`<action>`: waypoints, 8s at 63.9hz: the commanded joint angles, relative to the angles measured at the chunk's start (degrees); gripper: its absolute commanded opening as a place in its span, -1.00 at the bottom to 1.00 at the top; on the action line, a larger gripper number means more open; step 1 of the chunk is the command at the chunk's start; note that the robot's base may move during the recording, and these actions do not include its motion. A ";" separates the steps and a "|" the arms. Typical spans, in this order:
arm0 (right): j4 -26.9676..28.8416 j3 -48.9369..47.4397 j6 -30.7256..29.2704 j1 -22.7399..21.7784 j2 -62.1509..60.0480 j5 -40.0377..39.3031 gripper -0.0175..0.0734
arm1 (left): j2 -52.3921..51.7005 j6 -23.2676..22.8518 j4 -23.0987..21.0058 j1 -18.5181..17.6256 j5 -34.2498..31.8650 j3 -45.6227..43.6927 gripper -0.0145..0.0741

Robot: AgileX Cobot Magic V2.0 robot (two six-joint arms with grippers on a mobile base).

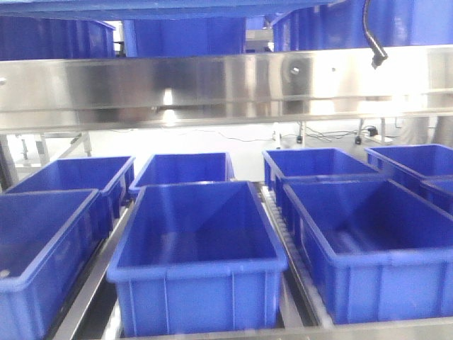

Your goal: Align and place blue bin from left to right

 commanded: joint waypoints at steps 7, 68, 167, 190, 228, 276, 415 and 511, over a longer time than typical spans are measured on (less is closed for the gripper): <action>1.63 -0.78 -2.04 0.24 -0.89 -6.90 -0.79 | -0.96 2.38 -3.36 -0.87 -5.57 -1.11 -0.71; 1.63 -0.78 -2.04 0.24 -0.89 -6.90 -0.79 | -0.96 2.38 -3.36 -0.87 -5.57 -1.11 -0.71; 1.63 -0.78 -2.04 0.24 -0.89 -6.90 -0.79 | -0.96 2.38 -3.36 -0.87 -5.57 -1.11 -0.71; 1.63 -0.78 -2.04 0.24 -0.89 -6.90 -0.79 | -0.96 2.38 -3.36 -0.87 -5.57 -1.11 -0.71; 1.63 -0.78 -2.04 0.24 -0.89 -6.90 -0.79 | -0.96 2.38 -3.24 -0.87 -5.57 -1.11 -0.71; 1.63 -0.78 -2.04 0.24 -0.89 -6.90 -0.79 | -0.96 2.38 -3.24 -0.87 -5.57 -1.11 -0.71; 1.63 -0.78 -2.04 0.24 -0.89 -6.90 -0.79 | -0.96 2.38 -3.12 -0.87 -5.68 -1.11 -0.71; 1.63 -0.78 -2.04 0.24 -0.89 -6.90 -0.79 | -0.96 2.38 -2.90 -0.77 -6.72 -1.11 -0.71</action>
